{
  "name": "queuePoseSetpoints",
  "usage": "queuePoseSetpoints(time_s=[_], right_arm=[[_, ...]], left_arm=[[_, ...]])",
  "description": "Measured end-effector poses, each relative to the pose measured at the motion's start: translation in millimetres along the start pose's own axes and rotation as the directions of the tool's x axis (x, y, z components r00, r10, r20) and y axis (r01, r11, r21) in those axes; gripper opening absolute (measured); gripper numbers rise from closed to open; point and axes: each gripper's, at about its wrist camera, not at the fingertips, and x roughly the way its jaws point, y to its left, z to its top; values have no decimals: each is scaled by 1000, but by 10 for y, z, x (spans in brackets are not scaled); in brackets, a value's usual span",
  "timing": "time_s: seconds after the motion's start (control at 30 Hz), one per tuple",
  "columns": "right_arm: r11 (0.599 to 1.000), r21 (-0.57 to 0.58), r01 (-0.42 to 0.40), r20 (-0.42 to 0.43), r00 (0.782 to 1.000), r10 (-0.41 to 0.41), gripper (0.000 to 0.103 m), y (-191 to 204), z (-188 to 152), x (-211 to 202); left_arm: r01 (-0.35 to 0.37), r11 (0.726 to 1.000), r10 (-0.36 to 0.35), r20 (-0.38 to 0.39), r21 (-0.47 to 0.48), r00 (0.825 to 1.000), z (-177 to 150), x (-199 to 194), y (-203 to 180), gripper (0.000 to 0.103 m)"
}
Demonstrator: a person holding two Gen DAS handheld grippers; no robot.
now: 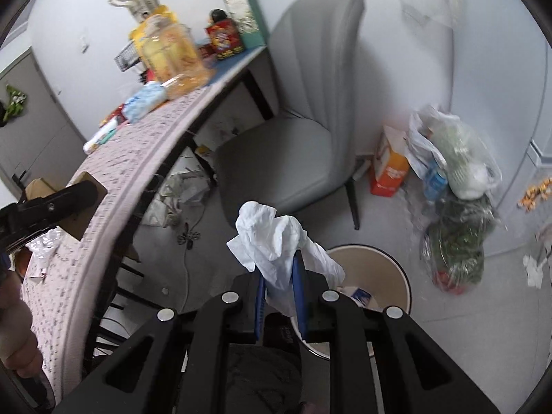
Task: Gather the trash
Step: 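Carry box and tissue over the trash bin and open both tools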
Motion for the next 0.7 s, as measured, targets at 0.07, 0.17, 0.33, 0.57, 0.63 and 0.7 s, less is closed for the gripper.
queuePoseSetpoints(time_s=[0.07,0.17,0.33,0.57,0.63,0.7], right_arm=[[1000,15,7,1,1000,-7,17,-96,6,50],[999,48,-5,4,1000,5,46,-229,25,106],[996,92,15,37,999,-19,61,-420,16,62],[987,153,56,36,997,-62,63,-699,-134,-59],[984,165,67,36,997,-74,63,-761,-171,-96],[981,179,81,39,995,-90,63,-843,-206,-151]], left_arm=[[8,1000,-8,-12,8,1000,5,86,-76,34],[21,1000,-21,-36,9,999,20,223,-140,34],[32,999,-30,-79,27,996,13,443,-250,34],[63,997,-55,-143,49,988,-48,735,-443,34],[77,995,-67,-159,57,985,-62,813,-533,34],[92,994,-81,-172,63,982,-69,880,-604,34]])
